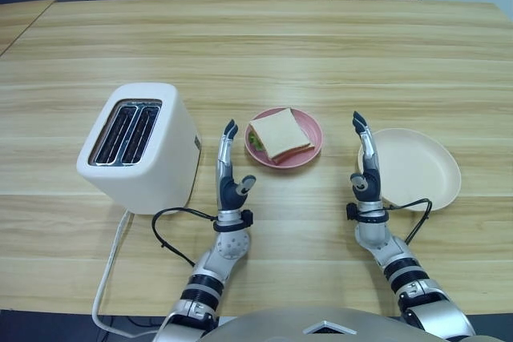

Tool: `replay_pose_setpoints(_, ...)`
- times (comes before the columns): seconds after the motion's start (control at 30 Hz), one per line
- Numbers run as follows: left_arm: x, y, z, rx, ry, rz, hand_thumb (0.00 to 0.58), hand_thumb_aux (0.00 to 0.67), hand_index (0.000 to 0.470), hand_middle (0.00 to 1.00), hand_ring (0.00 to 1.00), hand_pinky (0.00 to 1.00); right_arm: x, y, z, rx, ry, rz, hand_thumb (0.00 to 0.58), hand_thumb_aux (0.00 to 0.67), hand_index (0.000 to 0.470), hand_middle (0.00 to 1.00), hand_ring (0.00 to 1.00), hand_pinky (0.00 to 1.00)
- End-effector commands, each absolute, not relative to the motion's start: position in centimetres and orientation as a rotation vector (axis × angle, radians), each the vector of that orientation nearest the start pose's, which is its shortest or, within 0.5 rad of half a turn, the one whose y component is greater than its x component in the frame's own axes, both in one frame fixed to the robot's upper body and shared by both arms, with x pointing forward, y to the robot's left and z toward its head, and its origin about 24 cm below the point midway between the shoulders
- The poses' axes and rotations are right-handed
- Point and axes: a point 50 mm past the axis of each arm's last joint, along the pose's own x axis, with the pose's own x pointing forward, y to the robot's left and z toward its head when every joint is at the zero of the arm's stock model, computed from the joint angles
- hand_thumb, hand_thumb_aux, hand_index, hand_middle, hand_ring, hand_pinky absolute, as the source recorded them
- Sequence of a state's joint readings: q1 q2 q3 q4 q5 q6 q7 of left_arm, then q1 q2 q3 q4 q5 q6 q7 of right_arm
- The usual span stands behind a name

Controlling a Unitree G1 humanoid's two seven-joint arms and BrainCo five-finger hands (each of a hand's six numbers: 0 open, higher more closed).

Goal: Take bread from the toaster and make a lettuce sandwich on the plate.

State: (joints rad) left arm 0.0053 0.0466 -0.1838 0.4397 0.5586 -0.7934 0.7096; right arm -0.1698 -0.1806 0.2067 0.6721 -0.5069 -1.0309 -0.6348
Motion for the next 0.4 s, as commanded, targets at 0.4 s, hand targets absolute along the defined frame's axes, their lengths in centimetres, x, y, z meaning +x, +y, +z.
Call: replay_pose_setpoints(0.4,18.6,11.2,-0.4,0.188,-0.344,0.152,0.000,0.000,0.000,0.00,0.00,0.00,21.5,-13.8,0.3,-0.327,-0.533,0.058,0.000,0.000,0.000,0.00,0.00,0.00)
